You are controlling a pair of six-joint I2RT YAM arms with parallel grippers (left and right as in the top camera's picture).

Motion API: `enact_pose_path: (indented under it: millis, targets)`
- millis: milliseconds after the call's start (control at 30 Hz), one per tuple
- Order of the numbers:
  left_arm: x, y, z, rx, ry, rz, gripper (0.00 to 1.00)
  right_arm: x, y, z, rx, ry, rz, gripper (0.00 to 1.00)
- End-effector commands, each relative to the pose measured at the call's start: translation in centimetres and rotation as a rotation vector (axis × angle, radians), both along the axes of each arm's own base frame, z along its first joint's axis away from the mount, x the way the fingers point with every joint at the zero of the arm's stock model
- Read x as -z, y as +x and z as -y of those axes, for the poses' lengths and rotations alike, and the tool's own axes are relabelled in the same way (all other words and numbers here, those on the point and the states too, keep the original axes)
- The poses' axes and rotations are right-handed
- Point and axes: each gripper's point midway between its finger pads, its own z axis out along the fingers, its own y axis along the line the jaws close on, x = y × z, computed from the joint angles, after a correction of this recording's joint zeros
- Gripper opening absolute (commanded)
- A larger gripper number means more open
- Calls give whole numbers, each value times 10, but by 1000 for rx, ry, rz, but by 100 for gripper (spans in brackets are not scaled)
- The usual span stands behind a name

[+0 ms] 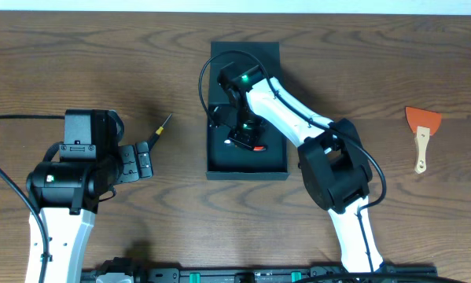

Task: Pack container
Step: 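Carry the pliers into the green box and release them, then move the right gripper back to the hammer head and lower it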

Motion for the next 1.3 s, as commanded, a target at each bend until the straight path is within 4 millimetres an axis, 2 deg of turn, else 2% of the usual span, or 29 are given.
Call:
enact_pose_path:
  millis: [0, 33, 233, 333, 433, 500, 600, 633, 667, 700, 767, 867, 967, 1067, 1167, 1267]
  targets:
    - [-9, 2, -3, -23, 3, 27, 98, -6, 3, -2, -5, 27, 4, 38]
    - [-9, 2, -3, -23, 3, 27, 98, -7, 2, -1, 1, 23, 1, 99]
    - [-9, 2, -3, -23, 3, 27, 98, -10, 1, 5, 53, -13, -3, 99]
    - [-9, 2, -3, -23, 3, 27, 98, -30, 5, 3, 77, 0, 19, 99]
    - [-9, 2, -3, -22, 3, 27, 98, -69, 18, -1, 119, 36, 110, 99]
    - [-9, 2, -3, -19, 4, 27, 98, -105, 31, 1, 176, 60, 211, 99]
    - [-9, 2, -3, -19, 4, 27, 98, -160, 49, 15, 318, 86, 365, 99]
    - [-9, 2, -3, -19, 5, 27, 98, -175, 54, 24, 381, 88, 409, 99]
    - [-9, 2, -3, -19, 5, 27, 98, -199, 61, 43, 513, 88, 474, 99]
    - [-9, 2, -3, -19, 4, 27, 98, -210, 64, 57, 611, 81, 508, 99]
    - [-9, 2, -3, -19, 4, 27, 99, -234, 65, 106, 923, 45, 565, 99]
    - [-9, 2, -3, -19, 4, 27, 98, -248, 48, 176, 1327, 2, 511, 99]
    - [-9, 2, -3, -19, 4, 27, 99, -249, 30, 229, 1524, -40, 421, 99]
    - [-9, 2, -3, -19, 4, 27, 98, -243, 14, 274, 1618, -118, 367, 99]
    - [-9, 2, -3, -11, 9, 26, 98, -228, -2, 308, 1680, -193, 306, 99]
    - [-9, 2, -3, -2, 13, 26, 98, -203, -15, 324, 1715, -230, 208, 99]
